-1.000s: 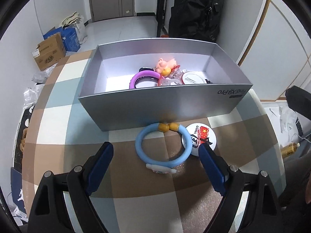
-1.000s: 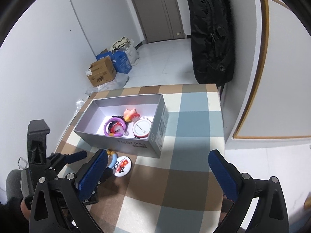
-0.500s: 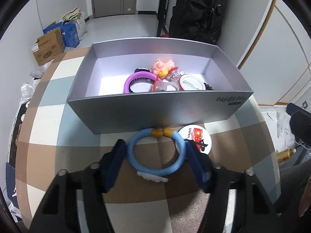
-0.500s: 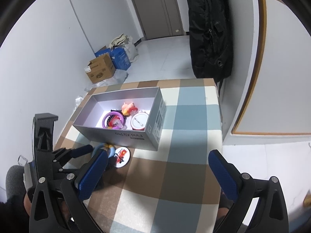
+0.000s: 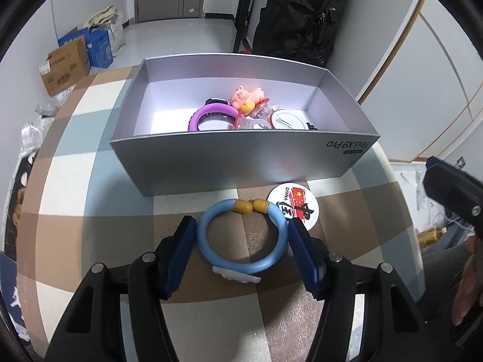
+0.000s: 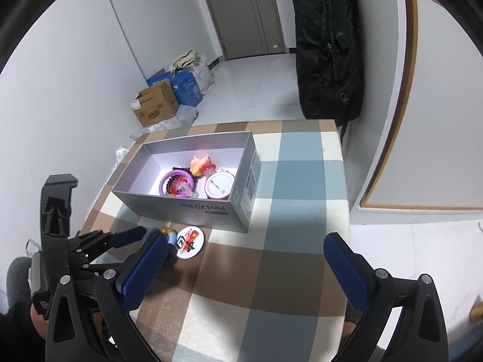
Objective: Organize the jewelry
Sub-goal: 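Grasp the blue ring toy with the left gripper while the right gripper grasps the China badge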
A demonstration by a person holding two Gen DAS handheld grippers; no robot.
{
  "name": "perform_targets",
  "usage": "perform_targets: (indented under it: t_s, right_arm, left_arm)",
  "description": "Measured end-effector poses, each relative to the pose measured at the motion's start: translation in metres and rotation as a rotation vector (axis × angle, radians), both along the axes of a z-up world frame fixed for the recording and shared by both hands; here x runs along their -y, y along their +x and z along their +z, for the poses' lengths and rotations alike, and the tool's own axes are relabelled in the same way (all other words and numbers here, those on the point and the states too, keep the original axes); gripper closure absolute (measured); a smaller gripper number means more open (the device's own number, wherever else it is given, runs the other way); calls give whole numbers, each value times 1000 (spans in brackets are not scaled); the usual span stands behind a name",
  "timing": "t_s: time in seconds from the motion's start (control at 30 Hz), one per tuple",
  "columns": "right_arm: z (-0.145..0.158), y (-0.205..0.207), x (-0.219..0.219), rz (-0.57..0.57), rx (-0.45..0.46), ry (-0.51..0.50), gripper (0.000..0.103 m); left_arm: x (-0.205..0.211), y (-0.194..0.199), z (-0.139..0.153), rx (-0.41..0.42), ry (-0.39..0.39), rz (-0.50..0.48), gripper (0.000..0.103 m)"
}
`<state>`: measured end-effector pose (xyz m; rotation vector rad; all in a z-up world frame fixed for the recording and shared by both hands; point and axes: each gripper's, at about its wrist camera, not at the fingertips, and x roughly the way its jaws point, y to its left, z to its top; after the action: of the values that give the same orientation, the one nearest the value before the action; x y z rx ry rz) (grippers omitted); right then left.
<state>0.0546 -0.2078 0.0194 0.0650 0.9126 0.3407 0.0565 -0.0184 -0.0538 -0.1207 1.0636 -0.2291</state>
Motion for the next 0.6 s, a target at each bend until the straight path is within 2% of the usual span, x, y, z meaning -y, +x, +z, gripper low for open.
perform_targets:
  t_s: [0.23, 0.6]
  right_arm:
    - [-8, 2, -1, -7, -29, -3, 0]
    - [-31, 11, -26, 54, -118, 6, 0]
  left_arm:
    - [-13, -5, 3, -85, -99, -5, 45]
    - [-46, -11, 20, -58, -227, 43, 45]
